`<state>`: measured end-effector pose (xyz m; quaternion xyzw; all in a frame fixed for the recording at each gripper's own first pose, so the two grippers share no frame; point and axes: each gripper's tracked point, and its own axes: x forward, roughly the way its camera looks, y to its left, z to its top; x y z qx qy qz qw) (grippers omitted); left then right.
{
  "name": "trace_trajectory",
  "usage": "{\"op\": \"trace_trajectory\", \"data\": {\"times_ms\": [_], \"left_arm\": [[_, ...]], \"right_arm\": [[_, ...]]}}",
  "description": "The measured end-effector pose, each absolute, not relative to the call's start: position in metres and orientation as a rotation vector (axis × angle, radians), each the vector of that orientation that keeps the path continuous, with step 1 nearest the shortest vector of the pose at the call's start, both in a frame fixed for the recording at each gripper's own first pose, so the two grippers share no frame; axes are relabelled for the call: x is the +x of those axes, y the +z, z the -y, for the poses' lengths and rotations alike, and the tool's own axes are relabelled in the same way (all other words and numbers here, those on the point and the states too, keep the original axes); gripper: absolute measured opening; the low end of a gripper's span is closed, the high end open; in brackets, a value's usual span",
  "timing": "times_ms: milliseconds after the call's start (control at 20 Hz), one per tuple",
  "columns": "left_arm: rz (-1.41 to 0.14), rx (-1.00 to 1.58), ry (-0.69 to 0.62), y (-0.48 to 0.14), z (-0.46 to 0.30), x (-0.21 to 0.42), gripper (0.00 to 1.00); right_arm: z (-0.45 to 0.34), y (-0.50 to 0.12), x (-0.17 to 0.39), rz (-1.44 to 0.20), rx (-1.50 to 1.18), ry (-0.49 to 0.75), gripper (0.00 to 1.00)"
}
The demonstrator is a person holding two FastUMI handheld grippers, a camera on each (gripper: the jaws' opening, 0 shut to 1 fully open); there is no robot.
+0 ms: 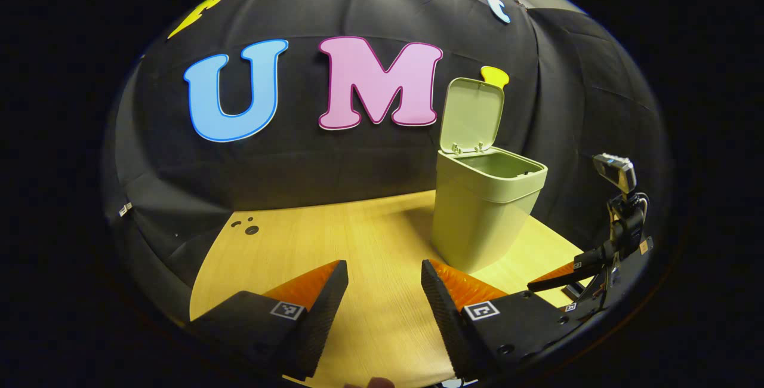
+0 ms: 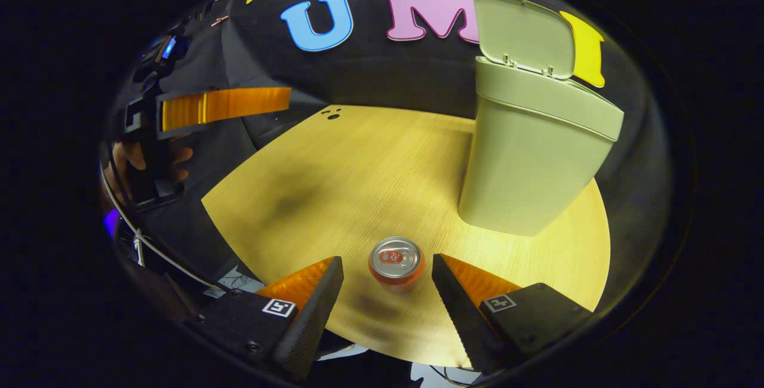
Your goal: Press the lid of the desktop garbage bin to open it, pick up the crumpled paper on the desktop and throw it into the bin, then pick up the pop can on the desktop and drop it into the bin, and finally close the garbage bin lid.
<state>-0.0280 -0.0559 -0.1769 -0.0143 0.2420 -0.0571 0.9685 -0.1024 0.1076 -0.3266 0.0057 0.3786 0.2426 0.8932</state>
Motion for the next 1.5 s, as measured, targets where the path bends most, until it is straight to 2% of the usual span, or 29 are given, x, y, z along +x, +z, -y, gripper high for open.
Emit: {"op": "trace_trajectory", "data": {"times_ms": [650, 850, 900, 950, 1500], "left_arm": [[-0.522, -0.046, -0.031, -0.191, 0.014, -0.038, 0.82], [-0.527, -0.054, -0.023, -0.195, 0.010, -0.031, 0.82], [-0.529, -0.051, -0.023, -0.197, 0.009, -0.029, 0.84], [-0.531, -0.050, -0.024, -0.196, 0.009, -0.028, 0.82], [-0.534, -0.048, -0.038, -0.199, 0.018, -0.016, 0.82]], "right_arm": [[-0.122, -0.386, -0.083, -0.904, -0.083, 0.552, 0.98], [-0.122, -0.398, -0.078, -0.935, -0.091, 0.533, 0.94], [-0.125, -0.396, -0.080, -0.943, -0.079, 0.548, 0.92], [-0.127, -0.395, -0.079, -0.943, -0.070, 0.559, 0.87], [-0.111, -0.371, -0.082, -0.930, -0.041, 0.566, 0.86]]}}
